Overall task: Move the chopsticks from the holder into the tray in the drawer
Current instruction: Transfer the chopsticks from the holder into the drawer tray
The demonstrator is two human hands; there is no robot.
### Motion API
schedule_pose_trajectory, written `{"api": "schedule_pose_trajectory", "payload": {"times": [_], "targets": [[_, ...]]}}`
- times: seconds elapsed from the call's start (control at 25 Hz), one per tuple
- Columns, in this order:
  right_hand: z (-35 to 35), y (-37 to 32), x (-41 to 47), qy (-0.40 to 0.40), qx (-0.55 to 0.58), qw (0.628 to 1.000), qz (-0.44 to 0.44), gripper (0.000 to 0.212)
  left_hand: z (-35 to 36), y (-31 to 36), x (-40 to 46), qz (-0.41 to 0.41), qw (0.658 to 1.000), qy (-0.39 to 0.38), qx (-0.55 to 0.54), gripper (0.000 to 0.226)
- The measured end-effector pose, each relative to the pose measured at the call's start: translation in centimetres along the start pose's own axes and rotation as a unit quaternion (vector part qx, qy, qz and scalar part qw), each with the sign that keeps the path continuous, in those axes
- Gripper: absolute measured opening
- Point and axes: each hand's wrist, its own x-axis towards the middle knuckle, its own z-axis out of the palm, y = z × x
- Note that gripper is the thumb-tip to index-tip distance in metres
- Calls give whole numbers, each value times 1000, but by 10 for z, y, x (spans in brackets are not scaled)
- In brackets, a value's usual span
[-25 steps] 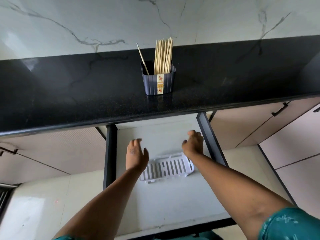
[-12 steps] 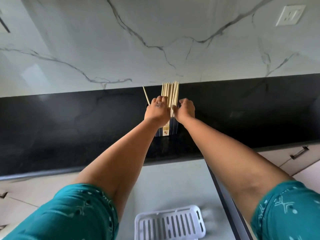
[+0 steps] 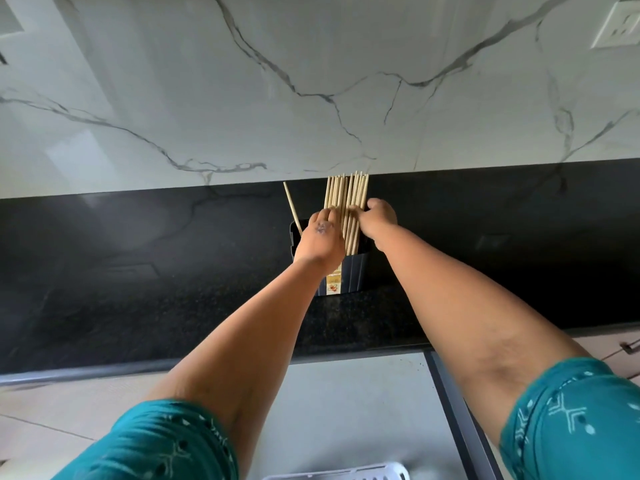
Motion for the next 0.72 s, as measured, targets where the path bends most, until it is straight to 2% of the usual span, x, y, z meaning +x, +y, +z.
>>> {"api": "schedule_pose_trajectory", "payload": {"times": [0.24,0.4,0.6,0.72], "targets": [[-9,-4,-6,37,23,999,-7,21,2,12,0,26,999,8,42,58],[-23,-13,-16,78,13,996,-35,25,-1,26,-1,-18,999,-16,43,71],[-49,-41,-41,105,-29,988,-114,27,-17,57,-1,-33,999,-2,-34,77],[-59,-64,-73,131,-53,972,-189,27,-34,75,2,-82,983,39,-157,80]]}}
